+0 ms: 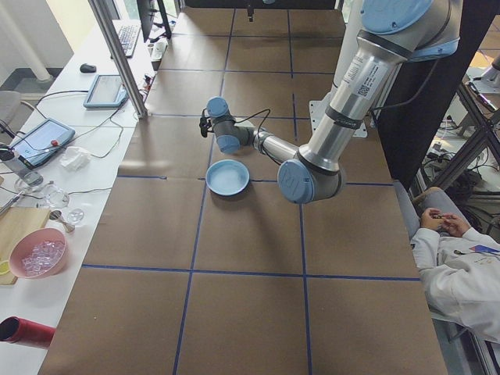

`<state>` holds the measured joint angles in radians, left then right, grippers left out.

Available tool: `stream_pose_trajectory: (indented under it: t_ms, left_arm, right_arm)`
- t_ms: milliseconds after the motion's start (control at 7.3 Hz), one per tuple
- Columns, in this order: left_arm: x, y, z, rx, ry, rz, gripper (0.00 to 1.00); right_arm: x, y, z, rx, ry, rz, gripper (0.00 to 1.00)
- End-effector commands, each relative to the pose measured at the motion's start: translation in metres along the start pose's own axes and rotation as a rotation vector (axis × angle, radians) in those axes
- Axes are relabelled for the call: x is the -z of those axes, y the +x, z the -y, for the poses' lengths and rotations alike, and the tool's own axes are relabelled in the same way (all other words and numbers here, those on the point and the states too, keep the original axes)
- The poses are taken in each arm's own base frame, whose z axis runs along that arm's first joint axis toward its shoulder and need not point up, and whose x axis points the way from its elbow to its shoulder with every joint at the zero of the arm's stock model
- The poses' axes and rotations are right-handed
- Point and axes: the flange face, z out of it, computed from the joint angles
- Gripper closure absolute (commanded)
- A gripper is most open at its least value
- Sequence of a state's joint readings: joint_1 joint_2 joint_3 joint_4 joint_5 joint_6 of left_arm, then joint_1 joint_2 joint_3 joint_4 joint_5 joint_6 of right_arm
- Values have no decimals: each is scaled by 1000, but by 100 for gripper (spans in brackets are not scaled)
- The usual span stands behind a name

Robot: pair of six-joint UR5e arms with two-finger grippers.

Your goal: Stack plate in center

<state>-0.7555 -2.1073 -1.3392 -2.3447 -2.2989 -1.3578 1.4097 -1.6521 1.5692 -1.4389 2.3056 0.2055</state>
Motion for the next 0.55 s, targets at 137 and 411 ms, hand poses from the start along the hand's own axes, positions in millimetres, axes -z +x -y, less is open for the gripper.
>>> stream_pose_trajectory:
  t_ms: [137, 411]
  left_arm:
    - [-21, -6, -10, 14, 0, 28, 20]
    - [-21, -6, -10, 13, -1, 27, 61]
  right_arm:
    - [0, 0, 0, 0, 0, 0, 0]
    - [0, 0, 0, 0, 0, 0, 0]
